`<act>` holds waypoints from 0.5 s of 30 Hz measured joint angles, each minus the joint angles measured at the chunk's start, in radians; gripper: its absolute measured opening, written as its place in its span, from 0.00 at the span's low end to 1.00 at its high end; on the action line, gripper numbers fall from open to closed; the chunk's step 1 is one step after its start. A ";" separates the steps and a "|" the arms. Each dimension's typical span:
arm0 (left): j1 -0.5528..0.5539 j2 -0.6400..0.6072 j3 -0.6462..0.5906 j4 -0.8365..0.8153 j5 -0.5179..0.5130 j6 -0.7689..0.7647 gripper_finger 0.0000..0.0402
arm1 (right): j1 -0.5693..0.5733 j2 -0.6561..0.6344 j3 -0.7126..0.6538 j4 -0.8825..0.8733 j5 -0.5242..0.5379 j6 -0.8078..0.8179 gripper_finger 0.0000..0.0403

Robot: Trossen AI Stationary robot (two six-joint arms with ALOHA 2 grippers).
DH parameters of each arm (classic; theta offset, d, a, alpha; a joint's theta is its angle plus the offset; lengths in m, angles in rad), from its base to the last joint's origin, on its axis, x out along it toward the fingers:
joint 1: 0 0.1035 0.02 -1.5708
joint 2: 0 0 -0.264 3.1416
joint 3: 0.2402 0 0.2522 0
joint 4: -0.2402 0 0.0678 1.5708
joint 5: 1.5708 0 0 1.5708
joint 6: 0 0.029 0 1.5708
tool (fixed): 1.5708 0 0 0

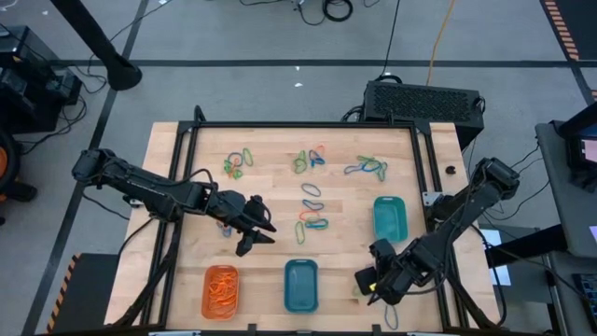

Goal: Sort rubber bands into baskets
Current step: Put the orange rubber band into the orange bin

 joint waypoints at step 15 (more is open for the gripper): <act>0.000 0.000 0.000 -0.001 0.000 0.001 0.45 | -0.063 0.179 0.000 0.086 -0.099 0.019 0.35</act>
